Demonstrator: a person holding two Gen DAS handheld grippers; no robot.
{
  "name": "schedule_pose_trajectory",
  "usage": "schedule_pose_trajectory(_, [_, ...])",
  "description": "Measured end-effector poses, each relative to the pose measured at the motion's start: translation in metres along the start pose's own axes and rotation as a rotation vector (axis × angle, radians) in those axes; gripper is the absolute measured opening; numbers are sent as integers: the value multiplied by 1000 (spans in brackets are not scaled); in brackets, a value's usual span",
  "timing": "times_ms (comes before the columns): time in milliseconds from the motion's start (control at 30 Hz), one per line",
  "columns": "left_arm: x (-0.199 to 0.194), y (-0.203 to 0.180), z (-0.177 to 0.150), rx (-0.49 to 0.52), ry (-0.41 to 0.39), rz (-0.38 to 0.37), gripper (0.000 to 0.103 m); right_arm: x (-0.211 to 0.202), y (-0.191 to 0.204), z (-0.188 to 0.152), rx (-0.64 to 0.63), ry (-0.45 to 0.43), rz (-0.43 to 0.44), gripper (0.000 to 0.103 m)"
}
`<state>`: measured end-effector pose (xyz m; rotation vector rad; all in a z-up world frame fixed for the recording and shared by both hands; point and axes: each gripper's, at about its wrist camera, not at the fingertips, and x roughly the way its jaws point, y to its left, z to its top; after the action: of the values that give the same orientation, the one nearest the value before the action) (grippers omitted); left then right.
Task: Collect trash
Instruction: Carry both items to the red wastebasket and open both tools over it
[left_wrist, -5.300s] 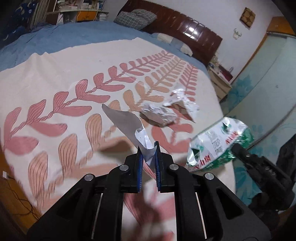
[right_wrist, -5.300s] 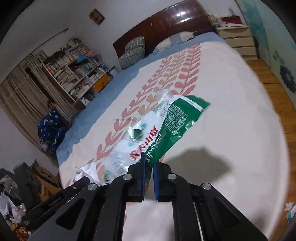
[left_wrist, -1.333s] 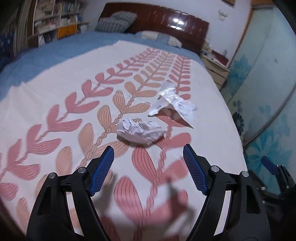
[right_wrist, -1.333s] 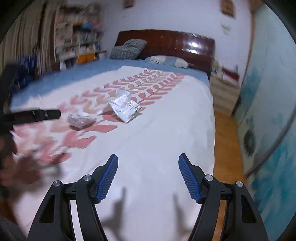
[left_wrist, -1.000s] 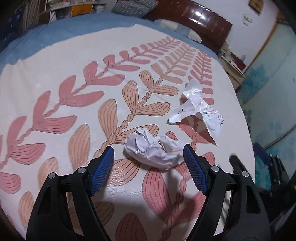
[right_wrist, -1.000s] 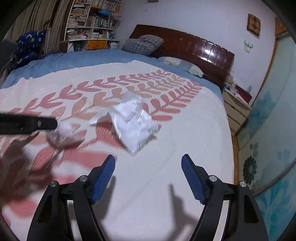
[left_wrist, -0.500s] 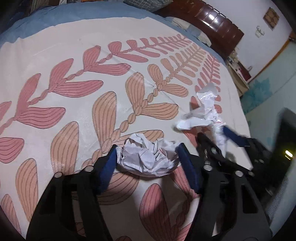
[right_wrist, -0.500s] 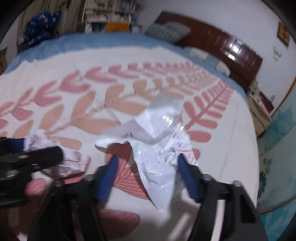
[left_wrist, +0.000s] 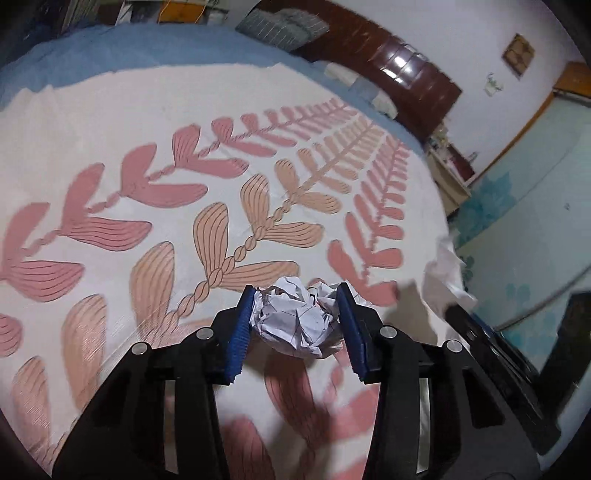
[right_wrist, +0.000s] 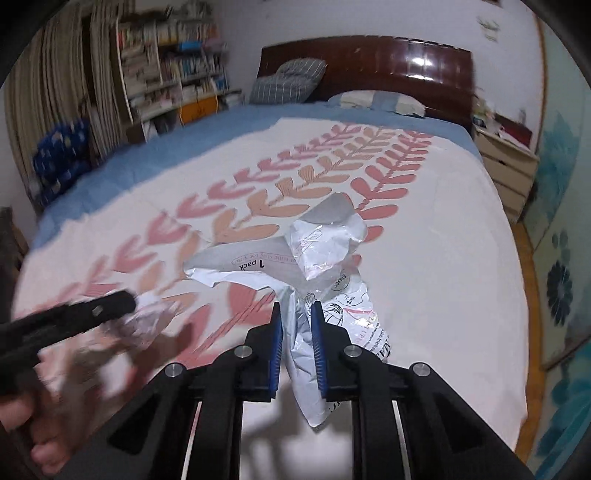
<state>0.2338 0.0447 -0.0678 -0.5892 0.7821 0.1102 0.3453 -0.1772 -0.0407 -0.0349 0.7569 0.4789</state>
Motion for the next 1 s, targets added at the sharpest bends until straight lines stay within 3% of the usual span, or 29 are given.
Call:
schedule_pose_trajectory(133, [-50, -12, -18, 69, -39, -19, 44, -89, -13, -28, 74, -49, 50, 16])
schedule_pose_trajectory(233, [-100, -19, -48, 100, -66, -43, 44, -177, -22, -61, 91, -87, 61, 16])
schedule_pose_trajectory(333, [-142, -37, -78, 130, -79, -72, 44, -239, -32, -85, 69, -106, 44, 16])
schedule_pose_trajectory(533, [-205, -111, -130, 287, -111, -147, 44, -366, -86, -147, 156, -106, -51, 16])
schedule_pose_trajectory(667, [-231, -172, -176, 364, -104, -242, 45, -440, -124, -192, 200, -114, -131, 16])
schedule_pose_trajectory(833, [-223, -253, -252, 470, 32, -378, 45, -504, -188, -264, 301, -50, -250, 16])
schedule_pose_trajectory(1000, [-201, -331, -344, 602, 226, -498, 45, -560, -257, -365, 451, 65, -396, 16])
